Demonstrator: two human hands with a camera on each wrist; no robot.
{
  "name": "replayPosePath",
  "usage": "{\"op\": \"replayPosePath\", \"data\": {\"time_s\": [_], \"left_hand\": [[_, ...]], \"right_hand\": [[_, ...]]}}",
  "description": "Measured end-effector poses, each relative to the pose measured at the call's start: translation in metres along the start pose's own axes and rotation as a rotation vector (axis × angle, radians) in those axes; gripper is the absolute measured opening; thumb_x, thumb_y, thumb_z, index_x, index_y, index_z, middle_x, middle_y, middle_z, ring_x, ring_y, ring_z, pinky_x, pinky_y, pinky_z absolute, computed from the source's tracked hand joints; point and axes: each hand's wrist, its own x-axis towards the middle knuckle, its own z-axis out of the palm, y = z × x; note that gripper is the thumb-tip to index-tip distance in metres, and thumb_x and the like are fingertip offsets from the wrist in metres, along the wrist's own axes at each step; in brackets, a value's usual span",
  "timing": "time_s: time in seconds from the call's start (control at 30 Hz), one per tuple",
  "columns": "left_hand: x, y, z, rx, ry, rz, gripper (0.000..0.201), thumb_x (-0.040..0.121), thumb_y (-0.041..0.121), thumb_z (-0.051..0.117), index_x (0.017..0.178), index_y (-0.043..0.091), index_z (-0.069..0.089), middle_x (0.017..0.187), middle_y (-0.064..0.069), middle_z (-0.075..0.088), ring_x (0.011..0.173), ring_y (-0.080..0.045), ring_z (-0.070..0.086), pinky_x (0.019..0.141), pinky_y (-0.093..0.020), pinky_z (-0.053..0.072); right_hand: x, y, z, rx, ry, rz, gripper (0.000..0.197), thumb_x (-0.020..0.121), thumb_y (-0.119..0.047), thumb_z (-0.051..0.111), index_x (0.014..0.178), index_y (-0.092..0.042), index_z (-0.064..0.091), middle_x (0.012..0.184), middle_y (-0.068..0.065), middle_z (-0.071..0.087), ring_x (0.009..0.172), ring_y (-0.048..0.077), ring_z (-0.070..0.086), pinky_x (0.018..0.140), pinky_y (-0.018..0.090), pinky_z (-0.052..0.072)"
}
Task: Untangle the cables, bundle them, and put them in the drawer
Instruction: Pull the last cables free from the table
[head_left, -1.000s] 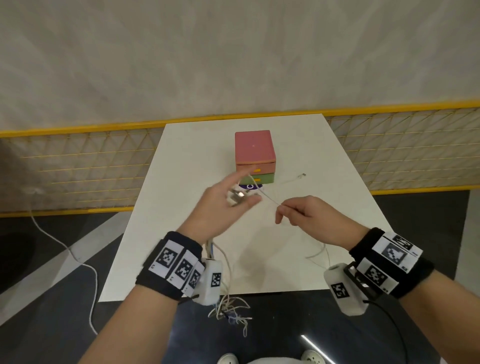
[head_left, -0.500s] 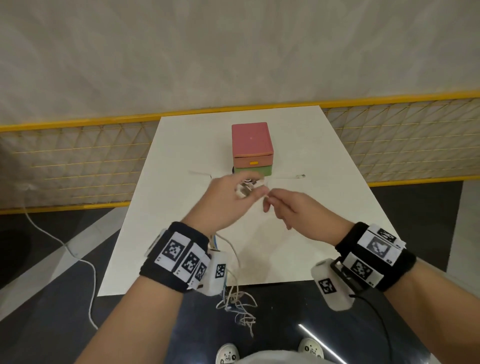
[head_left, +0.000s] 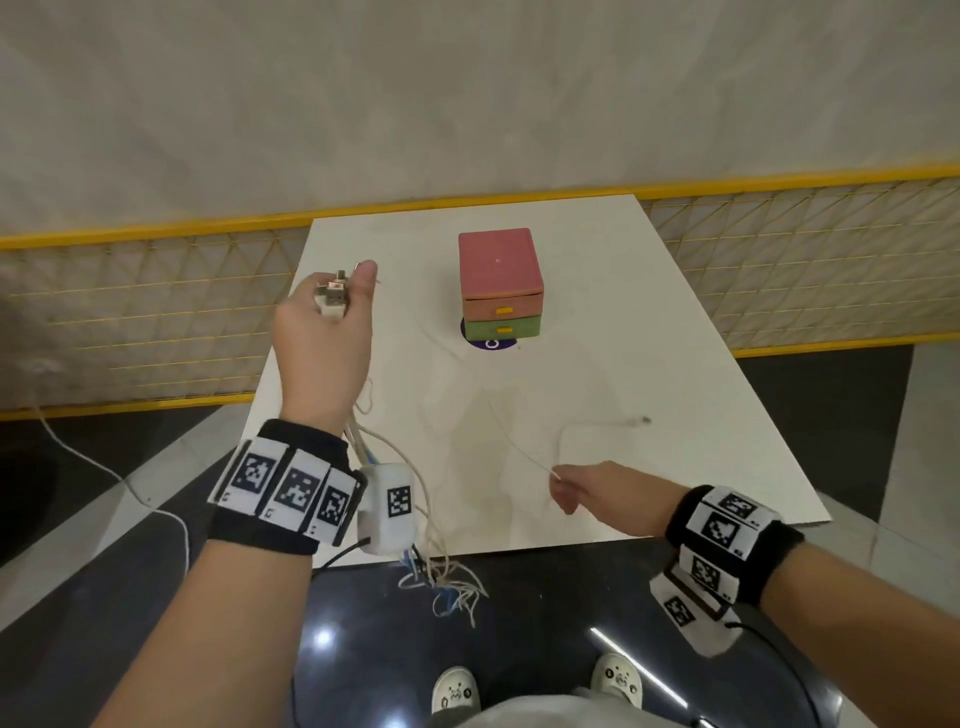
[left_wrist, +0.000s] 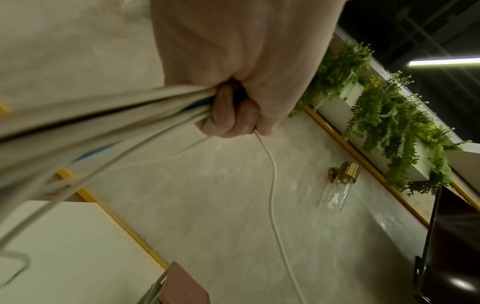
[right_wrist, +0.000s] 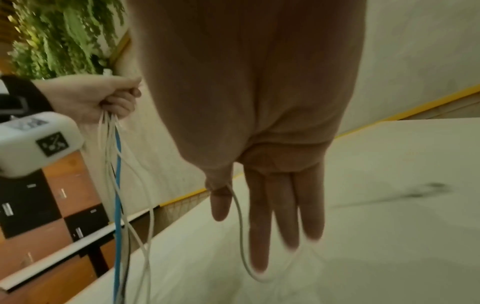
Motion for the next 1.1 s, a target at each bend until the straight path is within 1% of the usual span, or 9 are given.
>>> {"op": "replayPosePath", "data": {"time_s": [0.1, 0.23, 0.37, 0.5, 0.7, 0.8, 0.9, 1.0, 1.1], "left_hand": [[-0.003, -0.006, 0.003, 0.009, -0.03, -0.019, 0.035, 0.092, 0.047, 0.06, 0.082, 0.015, 0.056, 0.063, 0.012, 0.047, 0.061, -0.01, 0.044, 0.061, -0.025, 0.036], [-0.009, -0.011, 0.004, 0.05, -0.045, -0.04, 0.034, 0.092, 0.048, 0.059, 0.087, 0.015, 0.058, 0.066, 0.012, 0.05, 0.069, -0.014, 0.049, 0.068, -0.027, 0.038], [-0.011, -0.013, 0.001, 0.046, -0.052, -0.047, 0.033, 0.092, 0.048, 0.06, 0.084, 0.016, 0.057, 0.064, 0.01, 0.049, 0.06, -0.007, 0.045, 0.064, -0.026, 0.037], [-0.015, -0.015, -0.003, 0.059, -0.092, -0.028, 0.034, 0.092, 0.047, 0.061, 0.08, 0.016, 0.056, 0.061, 0.01, 0.049, 0.056, -0.006, 0.045, 0.056, -0.023, 0.035], [-0.027, -0.014, -0.013, 0.053, -0.543, 0.016, 0.025, 0.088, 0.042, 0.068, 0.106, 0.025, 0.069, 0.073, 0.015, 0.057, 0.058, 0.001, 0.051, 0.062, -0.023, 0.04], [-0.035, -0.001, -0.017, -0.075, -0.648, 0.037, 0.027, 0.091, 0.032, 0.066, 0.118, 0.028, 0.065, 0.065, 0.02, 0.056, 0.05, 0.003, 0.049, 0.055, -0.012, 0.037], [-0.041, 0.018, -0.016, -0.184, -0.673, 0.075, 0.02, 0.096, 0.02, 0.06, 0.111, 0.009, 0.065, 0.046, 0.017, 0.048, 0.04, -0.003, 0.035, 0.044, -0.013, 0.03], [-0.047, 0.038, -0.007, -0.3, -0.68, 0.099, 0.012, 0.097, 0.016, 0.058, 0.095, 0.004, 0.061, 0.044, 0.013, 0.041, 0.039, -0.006, 0.03, 0.042, -0.016, 0.027], [-0.045, 0.052, 0.002, -0.351, -0.609, 0.131, 0.011, 0.096, 0.017, 0.059, 0.089, 0.009, 0.057, 0.042, 0.014, 0.039, 0.039, -0.003, 0.03, 0.042, -0.015, 0.027]], "right_hand": [[0.004, -0.03, -0.012, 0.098, 0.0, -0.101, 0.028, 0.102, -0.022, 0.031, 0.088, -0.014, 0.054, 0.096, 0.006, 0.068, 0.091, 0.018, 0.062, 0.084, 0.023, 0.046], [0.003, -0.067, -0.033, -0.138, 0.111, -0.235, 0.028, 0.102, -0.029, 0.034, 0.089, -0.023, 0.059, 0.109, 0.001, 0.038, 0.076, 0.012, 0.051, 0.075, 0.016, 0.039], [0.0, -0.093, -0.047, 0.215, 0.003, -0.264, 0.031, 0.103, -0.017, 0.032, 0.096, -0.002, 0.058, 0.103, 0.007, 0.065, 0.085, 0.013, 0.066, 0.082, 0.019, 0.052], [0.001, -0.1, -0.035, 0.351, -0.127, -0.219, 0.033, 0.103, -0.02, 0.034, 0.104, 0.001, 0.058, 0.106, 0.011, 0.068, 0.095, 0.02, 0.07, 0.087, 0.032, 0.055], [0.005, -0.074, -0.03, -0.176, -0.488, 0.103, 0.053, 0.093, -0.054, 0.045, 0.091, -0.005, 0.068, 0.087, 0.01, 0.076, 0.067, 0.015, 0.066, 0.075, 0.03, 0.055], [0.002, -0.079, -0.055, -0.124, -0.169, 0.035, 0.049, 0.088, -0.057, 0.051, 0.083, -0.01, 0.066, 0.07, 0.007, 0.072, 0.058, 0.014, 0.062, 0.063, 0.027, 0.05], [0.0, -0.104, -0.079, 0.032, 0.324, -0.147, 0.044, 0.074, -0.056, 0.07, 0.087, -0.016, 0.059, 0.076, -0.002, 0.063, 0.068, 0.014, 0.058, 0.064, 0.028, 0.047], [0.007, -0.134, -0.085, 0.438, 0.229, -0.435, 0.05, 0.075, -0.024, 0.08, 0.116, -0.012, 0.054, 0.108, 0.002, 0.067, 0.101, 0.009, 0.065, 0.093, 0.025, 0.051], [0.019, -0.149, -0.072, 0.672, 0.163, -0.553, 0.033, 0.082, 0.005, 0.067, 0.109, -0.008, 0.053, 0.095, 0.006, 0.068, 0.094, 0.014, 0.067, 0.088, 0.029, 0.055]]}}
